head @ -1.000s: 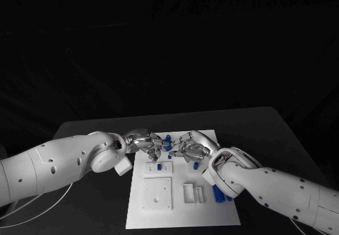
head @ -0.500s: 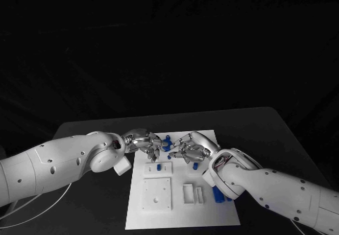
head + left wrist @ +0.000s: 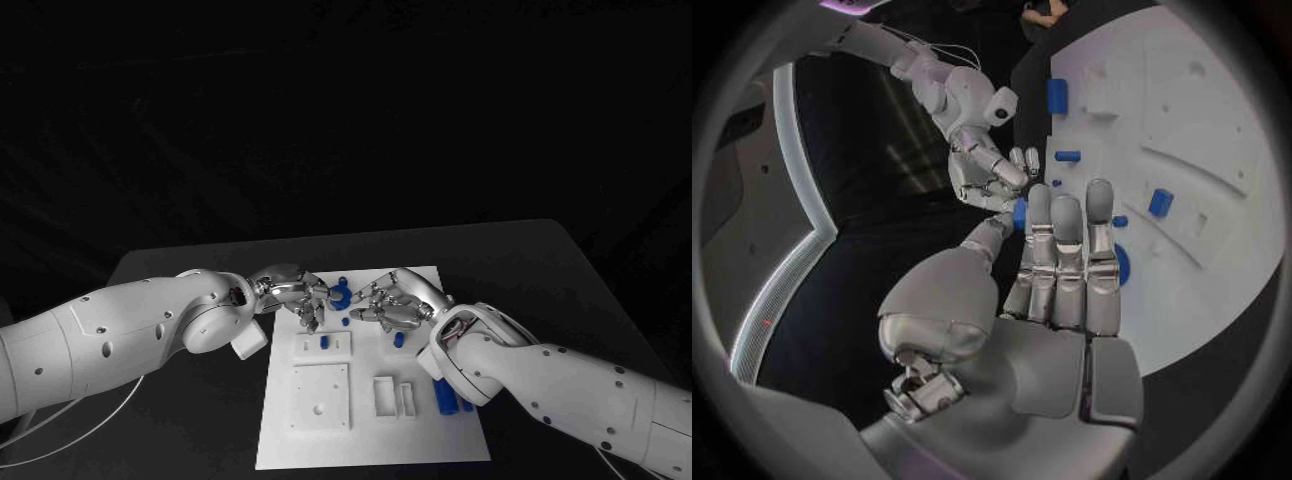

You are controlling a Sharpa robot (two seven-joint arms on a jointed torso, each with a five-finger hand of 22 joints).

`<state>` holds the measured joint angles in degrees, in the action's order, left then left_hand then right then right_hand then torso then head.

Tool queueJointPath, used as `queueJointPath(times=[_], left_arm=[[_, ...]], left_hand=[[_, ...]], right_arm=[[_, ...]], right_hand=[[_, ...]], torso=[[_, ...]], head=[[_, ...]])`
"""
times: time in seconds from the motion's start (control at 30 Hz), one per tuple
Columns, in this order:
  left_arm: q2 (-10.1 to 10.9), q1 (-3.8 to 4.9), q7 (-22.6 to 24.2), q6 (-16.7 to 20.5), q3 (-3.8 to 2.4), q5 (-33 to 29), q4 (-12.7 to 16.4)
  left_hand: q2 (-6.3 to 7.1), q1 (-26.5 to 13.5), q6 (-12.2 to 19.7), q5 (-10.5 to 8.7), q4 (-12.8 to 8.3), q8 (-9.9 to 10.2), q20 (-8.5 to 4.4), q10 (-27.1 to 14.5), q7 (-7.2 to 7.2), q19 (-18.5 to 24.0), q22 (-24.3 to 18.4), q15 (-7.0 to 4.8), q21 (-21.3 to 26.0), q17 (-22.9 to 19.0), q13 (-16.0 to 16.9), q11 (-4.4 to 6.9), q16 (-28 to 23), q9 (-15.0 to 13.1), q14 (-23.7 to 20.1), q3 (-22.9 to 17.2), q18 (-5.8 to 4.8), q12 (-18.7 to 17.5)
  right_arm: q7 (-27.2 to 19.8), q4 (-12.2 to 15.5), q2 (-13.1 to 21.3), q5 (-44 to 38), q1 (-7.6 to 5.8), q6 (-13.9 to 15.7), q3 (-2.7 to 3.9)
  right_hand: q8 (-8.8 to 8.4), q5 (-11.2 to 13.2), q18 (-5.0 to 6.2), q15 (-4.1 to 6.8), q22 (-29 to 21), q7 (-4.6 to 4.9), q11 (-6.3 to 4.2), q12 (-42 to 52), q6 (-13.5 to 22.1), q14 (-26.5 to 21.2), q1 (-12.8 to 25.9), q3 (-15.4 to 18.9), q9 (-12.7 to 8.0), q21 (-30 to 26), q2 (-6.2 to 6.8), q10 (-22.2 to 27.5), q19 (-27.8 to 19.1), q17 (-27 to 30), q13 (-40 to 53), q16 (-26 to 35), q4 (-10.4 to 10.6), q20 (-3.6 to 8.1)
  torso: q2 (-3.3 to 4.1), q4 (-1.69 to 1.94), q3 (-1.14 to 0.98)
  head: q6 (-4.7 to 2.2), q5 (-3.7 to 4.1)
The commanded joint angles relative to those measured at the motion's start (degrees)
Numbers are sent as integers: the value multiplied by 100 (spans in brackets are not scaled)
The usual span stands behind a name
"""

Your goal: Assemble the parts on the task board

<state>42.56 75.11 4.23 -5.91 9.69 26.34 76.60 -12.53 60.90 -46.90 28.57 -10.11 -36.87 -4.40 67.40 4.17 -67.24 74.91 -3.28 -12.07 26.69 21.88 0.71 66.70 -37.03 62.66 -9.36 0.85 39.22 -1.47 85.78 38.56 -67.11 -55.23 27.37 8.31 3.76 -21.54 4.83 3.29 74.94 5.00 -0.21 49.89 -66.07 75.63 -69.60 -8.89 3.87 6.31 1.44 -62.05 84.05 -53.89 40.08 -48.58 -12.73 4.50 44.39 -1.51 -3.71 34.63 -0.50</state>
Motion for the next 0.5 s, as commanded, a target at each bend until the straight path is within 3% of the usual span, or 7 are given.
queueJointPath(times=[0.03,0.2,0.5], left_arm=[[27,5,-183,197,-2,241,81],[115,5,-492,572,5,654,237],[326,5,-1321,1345,16,1782,608]], left_hand=[[49,65,-261,52,-607,14,-18,60,-178,-25,128,-17,-62,1,-17,30,19,41,92,-587,75,-2],[110,79,-347,125,-606,33,-49,172,-206,-88,125,-46,-122,12,-34,67,12,82,190,-549,73,-39],[256,34,-517,514,-611,60,-111,375,-254,-166,127,-105,-259,44,-47,130,3,121,364,-628,69,-120]], right_arm=[[-53,-71,39,46,6,128,-1],[-55,-181,130,111,5,181,23],[-47,-318,334,162,2,237,281]], right_hand=[[-19,-38,72,32,-19,-5,-9,-31,55,-17,25,-33,-1,-65,22,6,48,21,-22,22,48,17],[-18,-77,71,34,-17,-7,-12,-30,49,-13,20,-51,-2,-69,37,4,58,19,-27,16,54,20],[-18,-95,71,34,-15,-10,-14,-30,39,-13,16,-62,-2,-73,50,1,60,19,-30,16,55,20]], torso=[[-1,1,1],[-2,0,1],[-7,1,1]], head=[[-2,-11],[-1,-21],[16,-43]])
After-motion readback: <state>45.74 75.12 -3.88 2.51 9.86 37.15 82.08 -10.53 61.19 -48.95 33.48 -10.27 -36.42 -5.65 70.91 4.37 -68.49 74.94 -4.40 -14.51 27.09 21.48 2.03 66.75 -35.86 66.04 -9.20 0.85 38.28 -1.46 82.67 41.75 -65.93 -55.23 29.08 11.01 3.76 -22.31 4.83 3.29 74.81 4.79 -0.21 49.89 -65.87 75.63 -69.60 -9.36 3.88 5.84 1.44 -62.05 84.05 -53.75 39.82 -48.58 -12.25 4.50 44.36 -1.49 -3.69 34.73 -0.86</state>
